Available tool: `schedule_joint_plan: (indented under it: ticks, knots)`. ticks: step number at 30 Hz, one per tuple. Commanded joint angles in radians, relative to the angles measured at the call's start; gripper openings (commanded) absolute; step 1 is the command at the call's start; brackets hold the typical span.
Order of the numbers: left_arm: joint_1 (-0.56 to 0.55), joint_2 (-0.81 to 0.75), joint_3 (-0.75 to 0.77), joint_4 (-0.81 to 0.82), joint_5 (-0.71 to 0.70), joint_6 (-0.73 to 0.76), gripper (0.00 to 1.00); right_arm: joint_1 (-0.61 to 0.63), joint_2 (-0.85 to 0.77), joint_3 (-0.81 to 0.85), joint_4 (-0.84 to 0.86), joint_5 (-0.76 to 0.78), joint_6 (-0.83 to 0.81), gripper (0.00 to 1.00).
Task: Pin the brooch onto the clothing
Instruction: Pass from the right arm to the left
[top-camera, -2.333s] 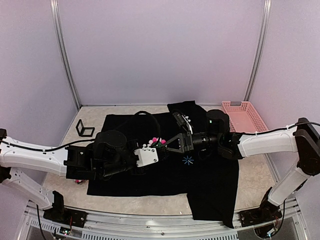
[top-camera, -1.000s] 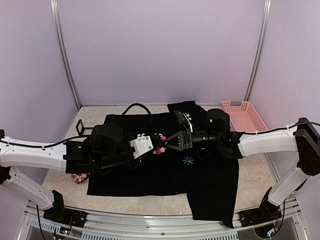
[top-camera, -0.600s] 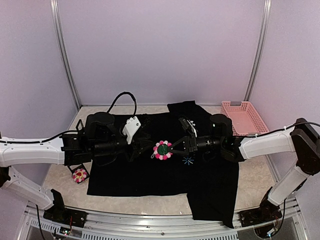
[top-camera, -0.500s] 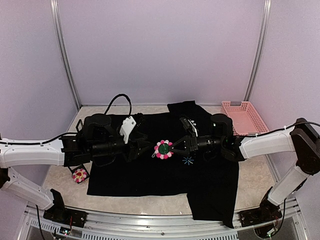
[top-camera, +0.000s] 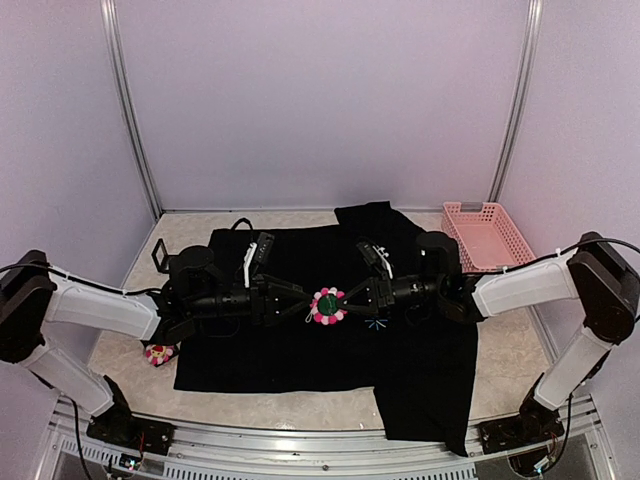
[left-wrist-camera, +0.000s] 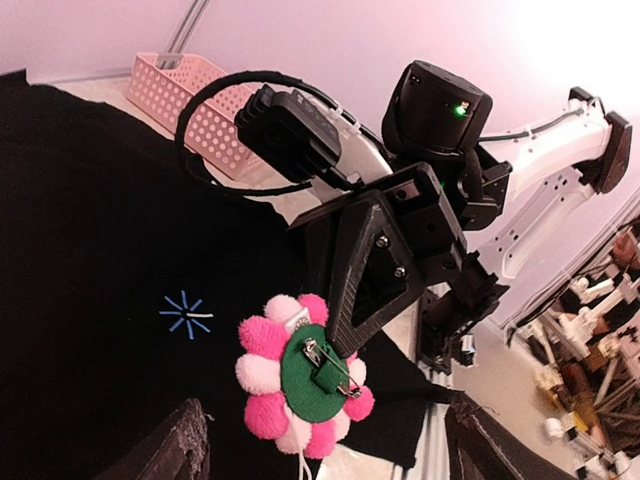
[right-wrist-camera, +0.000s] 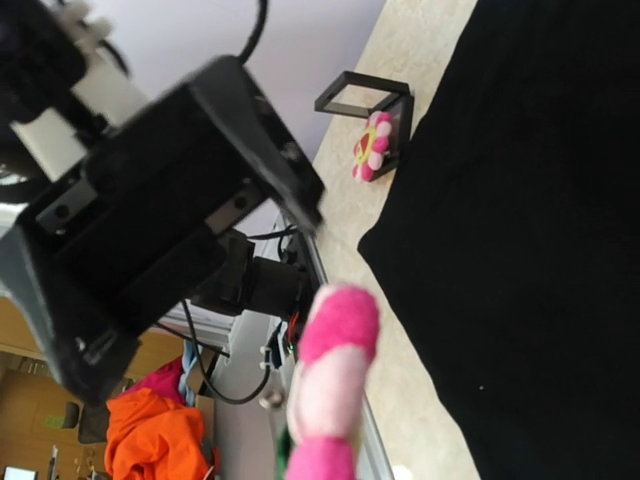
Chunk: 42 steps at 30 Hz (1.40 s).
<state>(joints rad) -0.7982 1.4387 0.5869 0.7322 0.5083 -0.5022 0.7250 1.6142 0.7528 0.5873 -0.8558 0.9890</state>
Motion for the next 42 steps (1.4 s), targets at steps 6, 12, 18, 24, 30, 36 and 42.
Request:
schedule_joint_plan:
  ticks: [6, 12, 18, 24, 30, 36, 42]
  knots:
    - [0.019, 0.130, 0.036, 0.142, 0.107, -0.108, 0.76, -0.012, 0.040, 0.049, -0.004, -0.042, -0.033, 0.00]
    - [0.017, 0.171, 0.033, 0.200, 0.107, -0.130, 0.72, -0.013, 0.058, 0.068, 0.000, -0.049, -0.037, 0.00]
    - [0.020, 0.237, 0.038, 0.355, 0.147, -0.234, 0.62, -0.013, 0.068, 0.078, 0.005, -0.050, -0.038, 0.00]
    - [-0.007, 0.287, 0.028, 0.419, 0.138, -0.276, 0.50, -0.012, 0.065, 0.080, 0.014, -0.043, -0.036, 0.00]
    - [-0.006, 0.293, 0.026, 0.439, 0.112, -0.290, 0.33, -0.013, 0.064, 0.075, 0.027, -0.044, -0.029, 0.00]
    - [-0.006, 0.304, 0.030, 0.436, 0.118, -0.296, 0.23, -0.013, 0.064, 0.077, 0.031, -0.045, -0.027, 0.00]
    - [-0.011, 0.294, 0.034, 0.416, 0.109, -0.277, 0.35, -0.012, 0.067, 0.080, 0.032, -0.048, -0.026, 0.00]
